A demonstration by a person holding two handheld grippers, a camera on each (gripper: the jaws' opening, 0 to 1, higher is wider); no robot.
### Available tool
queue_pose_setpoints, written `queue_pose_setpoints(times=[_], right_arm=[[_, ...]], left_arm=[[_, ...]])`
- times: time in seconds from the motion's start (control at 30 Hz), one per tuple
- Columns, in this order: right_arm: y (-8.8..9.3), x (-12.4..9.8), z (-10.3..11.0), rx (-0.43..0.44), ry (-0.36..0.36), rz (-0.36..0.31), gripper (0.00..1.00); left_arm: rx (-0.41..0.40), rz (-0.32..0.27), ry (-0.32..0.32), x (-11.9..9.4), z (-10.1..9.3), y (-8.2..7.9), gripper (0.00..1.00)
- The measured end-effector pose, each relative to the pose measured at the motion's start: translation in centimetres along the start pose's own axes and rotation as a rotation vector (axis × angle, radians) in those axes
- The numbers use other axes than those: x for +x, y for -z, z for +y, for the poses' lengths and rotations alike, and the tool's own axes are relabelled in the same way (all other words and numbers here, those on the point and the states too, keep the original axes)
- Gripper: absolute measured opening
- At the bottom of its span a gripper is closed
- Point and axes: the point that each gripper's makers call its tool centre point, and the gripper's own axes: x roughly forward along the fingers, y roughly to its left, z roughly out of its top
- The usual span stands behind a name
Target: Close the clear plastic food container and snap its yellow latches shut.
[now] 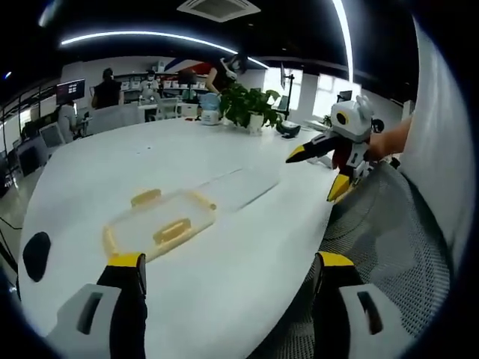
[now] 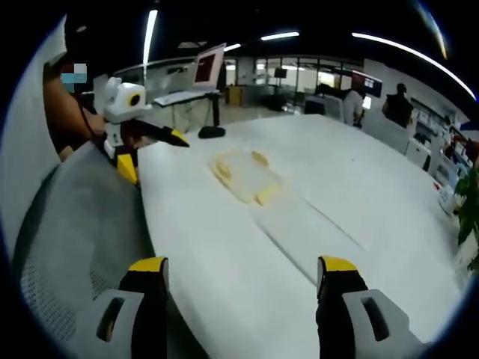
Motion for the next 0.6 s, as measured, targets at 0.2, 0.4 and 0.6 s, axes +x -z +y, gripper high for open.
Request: queue_pose_setpoints(times=[0.2, 0.4, 0.6], right_arm=[[-0.1, 0.5, -0.3, -0.011, -0.007, 0.012, 0.81], [-0.2, 0.9, -0.8, -0.014, -0.011, 0.023, 0.79], [-0.6, 1.4, -1.1, -0.025, -0.016, 0.026, 0.79]], left_arm=[[0.005, 0.003, 0.005, 0.3, 0.6, -0.1, 0.94], [0.024, 0.018, 0.007, 0.8, 1.4, -0.1, 0.94], [0.026, 0.013, 0.003, 0.8, 2.2, -0.4, 0.94]])
